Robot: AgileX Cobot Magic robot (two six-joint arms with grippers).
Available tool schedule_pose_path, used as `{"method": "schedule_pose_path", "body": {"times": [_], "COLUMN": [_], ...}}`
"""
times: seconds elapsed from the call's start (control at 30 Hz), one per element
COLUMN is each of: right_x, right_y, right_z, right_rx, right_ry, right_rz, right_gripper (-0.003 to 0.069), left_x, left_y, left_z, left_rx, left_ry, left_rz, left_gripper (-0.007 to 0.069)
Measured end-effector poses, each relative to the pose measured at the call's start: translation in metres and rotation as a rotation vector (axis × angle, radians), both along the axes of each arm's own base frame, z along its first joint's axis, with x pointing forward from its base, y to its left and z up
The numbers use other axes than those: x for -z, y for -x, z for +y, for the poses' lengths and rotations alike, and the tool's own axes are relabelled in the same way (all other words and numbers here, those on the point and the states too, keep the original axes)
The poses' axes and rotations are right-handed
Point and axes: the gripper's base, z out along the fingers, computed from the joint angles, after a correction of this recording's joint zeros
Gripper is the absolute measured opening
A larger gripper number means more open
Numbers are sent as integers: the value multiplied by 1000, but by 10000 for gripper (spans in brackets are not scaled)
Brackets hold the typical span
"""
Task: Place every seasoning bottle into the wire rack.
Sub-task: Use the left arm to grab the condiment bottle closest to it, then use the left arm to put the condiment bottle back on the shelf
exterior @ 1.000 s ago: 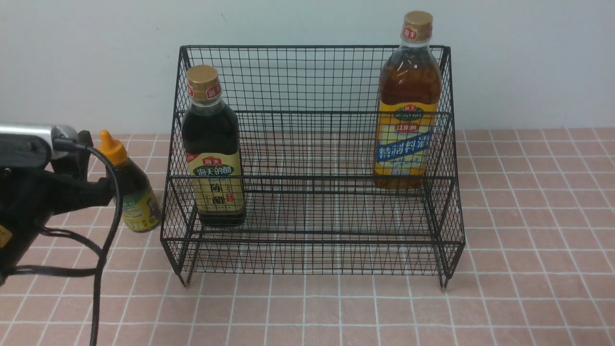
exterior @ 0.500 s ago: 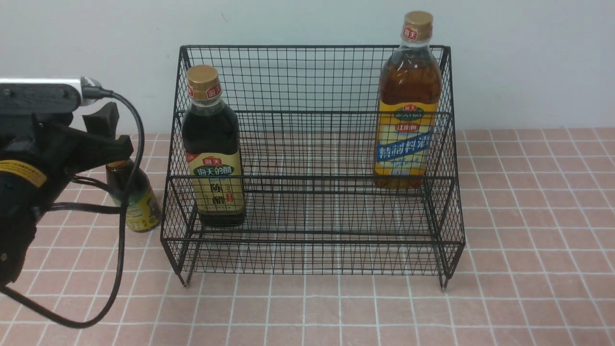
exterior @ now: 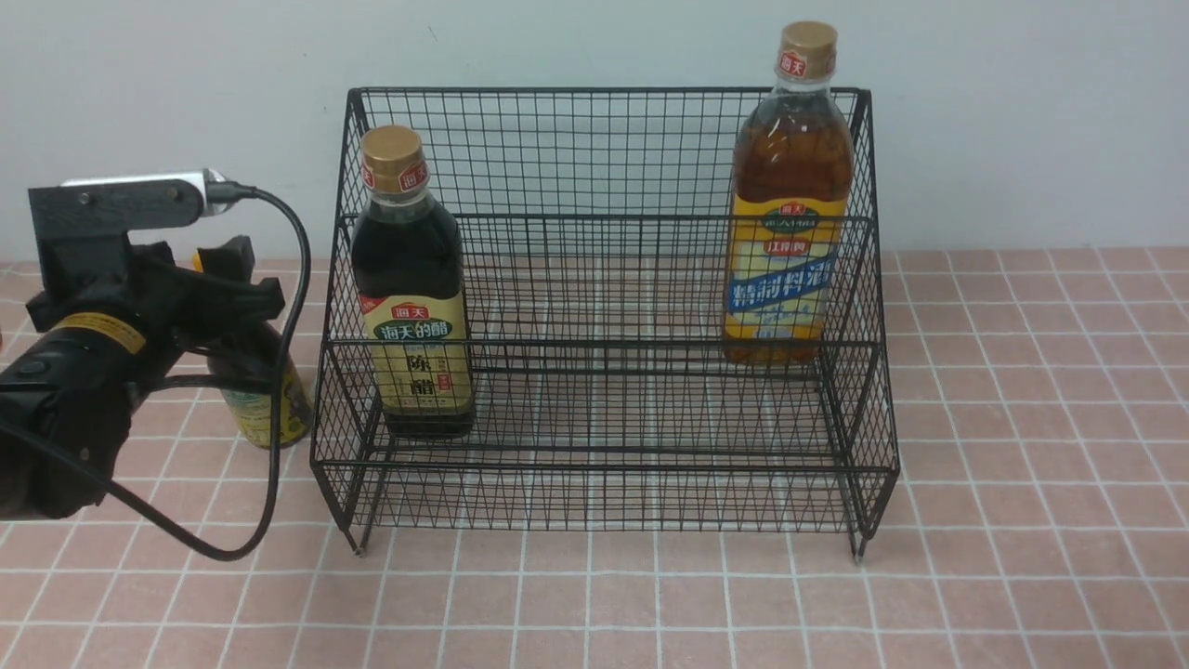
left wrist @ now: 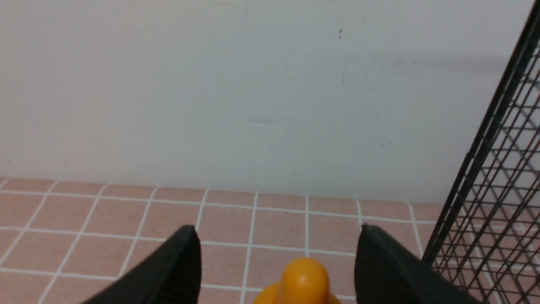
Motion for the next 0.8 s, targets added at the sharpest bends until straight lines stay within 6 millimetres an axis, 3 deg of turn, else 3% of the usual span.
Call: {"method": "schedule_pose_path", "body": {"times": [0.2,0.3,0.47,0.6,0.67,0.8], "right_x": [0,0,0,0,0,0], "right_y": [0,0,0,0,0,0], "right_z": [0,0,0,0,0,0], "right_rx": [0,0,0,0,0,0], "right_ry": [0,0,0,0,0,0], "right_rz": [0,0,0,0,0,0], "right_gripper": [-15,-15,-15,-15,-15,-15], "left_x": [11,12,7,-21,-48,-81], "left_y": [-4,-4,-1,12,26,48], "left_z": [0,0,0,0,-1,-3], "left_rx": [-1,-3,-1,2,16,45], "left_ry": [1,5,3,5,-8,-51], "left_rz": [19,16,29,29,0,-42], "left_gripper": [388,258,263,263,263,263]}}
